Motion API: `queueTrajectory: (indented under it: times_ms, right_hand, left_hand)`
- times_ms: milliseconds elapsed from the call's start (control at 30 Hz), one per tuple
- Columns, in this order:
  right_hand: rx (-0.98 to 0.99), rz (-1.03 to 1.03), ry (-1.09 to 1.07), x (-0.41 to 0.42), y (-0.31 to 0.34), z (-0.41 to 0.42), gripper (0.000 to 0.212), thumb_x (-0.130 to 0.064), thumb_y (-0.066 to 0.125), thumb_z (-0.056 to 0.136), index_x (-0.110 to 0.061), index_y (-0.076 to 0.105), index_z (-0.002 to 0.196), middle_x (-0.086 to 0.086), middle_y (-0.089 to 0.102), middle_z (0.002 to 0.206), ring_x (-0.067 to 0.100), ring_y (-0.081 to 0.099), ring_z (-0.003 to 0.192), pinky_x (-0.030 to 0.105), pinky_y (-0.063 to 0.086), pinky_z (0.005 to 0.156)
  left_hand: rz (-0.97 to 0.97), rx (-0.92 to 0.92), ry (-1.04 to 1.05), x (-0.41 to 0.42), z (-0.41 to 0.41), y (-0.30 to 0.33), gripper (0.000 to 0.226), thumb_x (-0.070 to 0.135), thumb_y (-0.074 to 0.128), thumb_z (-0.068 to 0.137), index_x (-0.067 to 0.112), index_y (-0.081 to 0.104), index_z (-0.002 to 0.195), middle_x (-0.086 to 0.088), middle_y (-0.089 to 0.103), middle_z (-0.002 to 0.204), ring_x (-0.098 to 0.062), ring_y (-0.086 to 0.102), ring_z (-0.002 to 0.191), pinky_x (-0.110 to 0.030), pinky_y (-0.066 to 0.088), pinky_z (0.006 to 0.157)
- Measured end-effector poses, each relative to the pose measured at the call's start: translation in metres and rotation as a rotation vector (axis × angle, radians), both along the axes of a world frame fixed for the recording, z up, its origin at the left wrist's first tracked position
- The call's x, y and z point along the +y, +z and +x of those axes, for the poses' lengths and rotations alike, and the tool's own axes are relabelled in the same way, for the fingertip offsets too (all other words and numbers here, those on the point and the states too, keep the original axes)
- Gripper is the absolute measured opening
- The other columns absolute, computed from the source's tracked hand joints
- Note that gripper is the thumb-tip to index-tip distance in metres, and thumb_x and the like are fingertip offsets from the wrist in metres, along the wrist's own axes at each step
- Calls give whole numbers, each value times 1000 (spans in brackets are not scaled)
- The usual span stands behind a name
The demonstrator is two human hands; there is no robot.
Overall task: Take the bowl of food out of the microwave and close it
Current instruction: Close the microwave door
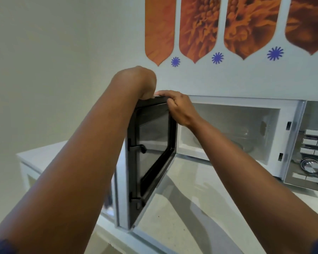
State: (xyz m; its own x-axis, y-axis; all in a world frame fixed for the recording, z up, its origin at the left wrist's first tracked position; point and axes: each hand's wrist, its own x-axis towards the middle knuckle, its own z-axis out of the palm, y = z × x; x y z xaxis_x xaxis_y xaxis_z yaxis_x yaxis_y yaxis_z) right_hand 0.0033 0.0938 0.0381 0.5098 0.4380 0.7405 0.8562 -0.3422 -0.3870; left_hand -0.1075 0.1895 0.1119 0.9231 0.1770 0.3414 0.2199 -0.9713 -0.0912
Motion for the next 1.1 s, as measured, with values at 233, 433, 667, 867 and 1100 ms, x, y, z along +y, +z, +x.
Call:
queueTrajectory:
  times_ms: [233, 433, 667, 867, 1100]
  right_hand:
    - [86, -52, -7, -39, 8, -12, 45, -20, 27, 87, -10, 62, 114, 9, 59, 131, 20, 50, 121, 14, 36, 86]
    - [237, -49, 11, -74, 17, -17, 30, -21, 34, 96, -17, 63, 102, 9, 56, 122, 21, 49, 115, 30, 34, 99]
    - [533, 63, 201, -138, 31, -18, 42, -43, 33, 89, -20, 66, 101, 8, 63, 116, 23, 54, 116, 39, 36, 105]
    - [592, -142, 198, -194, 48, -33, 83, -78, 59, 52, -21, 64, 112, 8, 61, 129, 20, 56, 119, 28, 46, 95]
    - [518, -304, -36, -220, 58, -42, 40, -34, 67, 65, -30, 67, 104, 7, 58, 132, 24, 47, 127, 39, 32, 112]
  left_hand:
    - [-137, 116, -165, -36, -17, 9, 41, 31, 44, 96, 3, 58, 123, -16, 55, 111, -25, 50, 90, -24, 42, 57]
    - [-380, 109, -360, -45, -12, 3, 44, 35, 44, 96, 10, 55, 130, -7, 52, 135, -23, 52, 117, -31, 50, 87]
    - [-291, 28, -480, -75, 8, -6, 37, 30, 42, 97, 12, 61, 123, -11, 61, 127, -23, 54, 103, -33, 43, 89]
    - [-222, -20, -542, -102, 28, -10, 35, 26, 40, 98, 14, 60, 124, -9, 61, 128, -21, 50, 99, -30, 38, 87]
    - [-262, -135, -637, -132, 60, -23, 34, 23, 40, 99, 12, 61, 123, -11, 61, 128, -27, 54, 114, -31, 40, 90]
